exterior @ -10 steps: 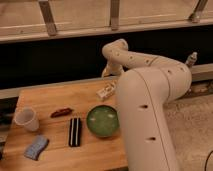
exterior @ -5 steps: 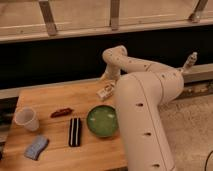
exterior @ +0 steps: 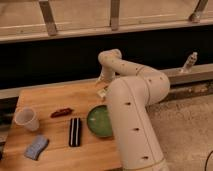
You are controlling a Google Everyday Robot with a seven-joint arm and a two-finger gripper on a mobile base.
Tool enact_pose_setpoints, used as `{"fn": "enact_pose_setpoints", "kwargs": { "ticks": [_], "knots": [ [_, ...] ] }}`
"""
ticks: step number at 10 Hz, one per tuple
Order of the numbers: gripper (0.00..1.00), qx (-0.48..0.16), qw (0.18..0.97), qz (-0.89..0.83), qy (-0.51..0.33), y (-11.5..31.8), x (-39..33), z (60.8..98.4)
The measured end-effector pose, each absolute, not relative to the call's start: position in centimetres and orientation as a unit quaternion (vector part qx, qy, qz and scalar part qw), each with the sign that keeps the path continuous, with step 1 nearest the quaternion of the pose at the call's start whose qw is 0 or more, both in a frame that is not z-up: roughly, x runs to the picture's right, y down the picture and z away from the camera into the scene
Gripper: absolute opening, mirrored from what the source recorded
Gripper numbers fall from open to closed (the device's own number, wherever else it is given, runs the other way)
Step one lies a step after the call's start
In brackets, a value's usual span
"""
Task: Place the bottle in the ceramic bowl
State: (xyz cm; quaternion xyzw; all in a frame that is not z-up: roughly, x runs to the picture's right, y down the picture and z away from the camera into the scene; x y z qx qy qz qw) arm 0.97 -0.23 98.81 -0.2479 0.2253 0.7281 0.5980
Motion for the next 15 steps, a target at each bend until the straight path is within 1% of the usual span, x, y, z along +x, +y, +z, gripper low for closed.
{"fn": "enact_pose_setpoints", "kwargs": {
  "ticks": [4,7,8,10,11,12,14,15],
  "knots": [
    [0.79,-0.276,0.583,0.723,0.249,1.4,1.4,101.3],
    [0.53,-0.274,0.583,0.723,0.250,1.3,1.9,101.1],
    [0.44,-0.273,0.584,0.724,0.246,1.1,2.0,100.8],
    [0.21,-0.272,0.586,0.726,0.237,0.7,2.2,100.0],
    [0.13,-0.271,0.586,0.728,0.230,0.4,2.3,99.6],
    [0.08,-0.270,0.587,0.730,0.221,-0.1,2.7,99.0],
    [0.08,-0.265,0.590,0.736,0.199,-1.9,3.8,96.8],
    [0.08,-0.259,0.593,0.741,0.180,-3.2,4.7,94.9]
  ]
}}
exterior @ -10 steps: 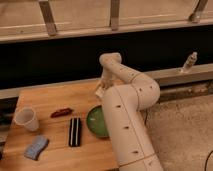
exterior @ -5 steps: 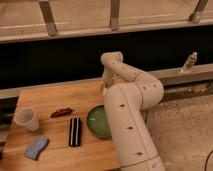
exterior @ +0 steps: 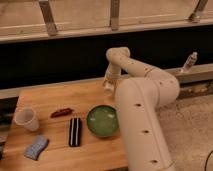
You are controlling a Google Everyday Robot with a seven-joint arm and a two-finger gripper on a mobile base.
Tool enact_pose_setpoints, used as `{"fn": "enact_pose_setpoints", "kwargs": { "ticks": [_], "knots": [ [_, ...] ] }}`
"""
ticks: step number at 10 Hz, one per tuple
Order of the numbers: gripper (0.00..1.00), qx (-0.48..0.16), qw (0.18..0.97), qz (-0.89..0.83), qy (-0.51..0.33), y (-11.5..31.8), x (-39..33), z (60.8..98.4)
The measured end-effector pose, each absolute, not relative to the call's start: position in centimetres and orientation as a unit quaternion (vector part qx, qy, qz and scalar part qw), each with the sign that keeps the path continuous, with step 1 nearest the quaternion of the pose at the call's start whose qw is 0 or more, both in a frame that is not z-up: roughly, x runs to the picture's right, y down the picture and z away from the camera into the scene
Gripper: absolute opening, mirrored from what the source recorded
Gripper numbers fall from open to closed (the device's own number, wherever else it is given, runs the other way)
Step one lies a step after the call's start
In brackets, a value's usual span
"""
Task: Place the bottle in the ceramic bowl
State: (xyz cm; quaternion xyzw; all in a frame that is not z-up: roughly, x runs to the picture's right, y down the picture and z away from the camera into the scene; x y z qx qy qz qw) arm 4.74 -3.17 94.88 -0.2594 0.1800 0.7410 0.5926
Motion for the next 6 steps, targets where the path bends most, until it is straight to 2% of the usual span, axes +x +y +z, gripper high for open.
{"fn": "enact_pose_setpoints", "kwargs": {
  "ticks": [3,6],
  "knots": [
    [0.08,-0.276,0.597,0.744,0.119,-3.9,8.1,92.1],
    [0.08,-0.304,0.608,0.731,0.060,-3.1,10.4,91.2]
  ]
}}
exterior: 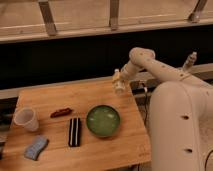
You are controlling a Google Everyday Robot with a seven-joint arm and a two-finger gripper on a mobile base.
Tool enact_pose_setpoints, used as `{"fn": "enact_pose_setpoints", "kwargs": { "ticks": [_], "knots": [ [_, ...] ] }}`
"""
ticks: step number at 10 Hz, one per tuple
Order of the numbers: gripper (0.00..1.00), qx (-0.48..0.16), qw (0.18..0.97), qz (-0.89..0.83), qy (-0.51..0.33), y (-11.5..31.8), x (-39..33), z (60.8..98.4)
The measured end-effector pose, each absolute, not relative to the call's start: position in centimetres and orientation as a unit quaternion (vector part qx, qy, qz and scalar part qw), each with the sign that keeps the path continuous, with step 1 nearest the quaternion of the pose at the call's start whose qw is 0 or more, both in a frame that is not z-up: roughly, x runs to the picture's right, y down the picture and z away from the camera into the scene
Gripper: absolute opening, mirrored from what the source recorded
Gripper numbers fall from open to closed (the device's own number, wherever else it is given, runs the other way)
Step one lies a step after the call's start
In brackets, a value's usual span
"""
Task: Place the bottle in the ceramic bowl
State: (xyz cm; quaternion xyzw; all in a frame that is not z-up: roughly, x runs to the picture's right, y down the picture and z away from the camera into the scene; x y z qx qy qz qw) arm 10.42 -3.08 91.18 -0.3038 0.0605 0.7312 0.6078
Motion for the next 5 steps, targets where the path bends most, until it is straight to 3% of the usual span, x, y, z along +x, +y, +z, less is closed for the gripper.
{"fn": "enact_pose_setpoints", "kwargs": {
  "ticks": [5],
  "knots": [
    [0.08,-0.293,0.633,0.714,0.053,-1.0,11.4,88.9]
  ]
}}
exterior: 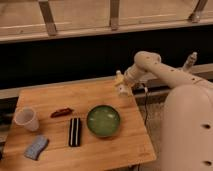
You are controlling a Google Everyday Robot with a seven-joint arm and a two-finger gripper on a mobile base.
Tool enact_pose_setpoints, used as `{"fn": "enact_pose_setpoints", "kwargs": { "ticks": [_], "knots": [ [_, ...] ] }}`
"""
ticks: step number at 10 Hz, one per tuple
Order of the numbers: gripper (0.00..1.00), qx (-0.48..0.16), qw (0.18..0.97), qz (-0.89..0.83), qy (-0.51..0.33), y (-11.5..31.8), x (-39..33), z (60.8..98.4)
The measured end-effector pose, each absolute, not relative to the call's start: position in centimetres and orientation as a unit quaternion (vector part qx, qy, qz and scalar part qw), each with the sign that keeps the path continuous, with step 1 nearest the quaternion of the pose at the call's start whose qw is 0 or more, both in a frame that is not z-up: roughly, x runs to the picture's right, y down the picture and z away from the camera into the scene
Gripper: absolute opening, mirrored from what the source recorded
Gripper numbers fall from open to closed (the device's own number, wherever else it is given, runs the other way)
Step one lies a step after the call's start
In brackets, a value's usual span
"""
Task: Place the bottle in the ceramic bowl
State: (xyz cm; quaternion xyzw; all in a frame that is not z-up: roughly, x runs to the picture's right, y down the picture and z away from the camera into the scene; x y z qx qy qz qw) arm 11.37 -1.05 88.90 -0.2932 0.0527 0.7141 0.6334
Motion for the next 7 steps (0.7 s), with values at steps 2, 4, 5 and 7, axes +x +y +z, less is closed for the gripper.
{"fn": "enact_pose_setpoints", "kwargs": {
  "ticks": [2,4,5,7],
  "knots": [
    [0.08,-0.286,0.640,0.711,0.059,0.1,11.7,88.0],
    [0.08,-0.285,0.643,0.708,0.061,1.2,12.0,87.2],
    [0.08,-0.287,0.644,0.706,0.061,1.6,11.8,87.0],
    [0.08,-0.298,0.642,0.704,0.053,3.2,12.1,86.1]
  ]
}}
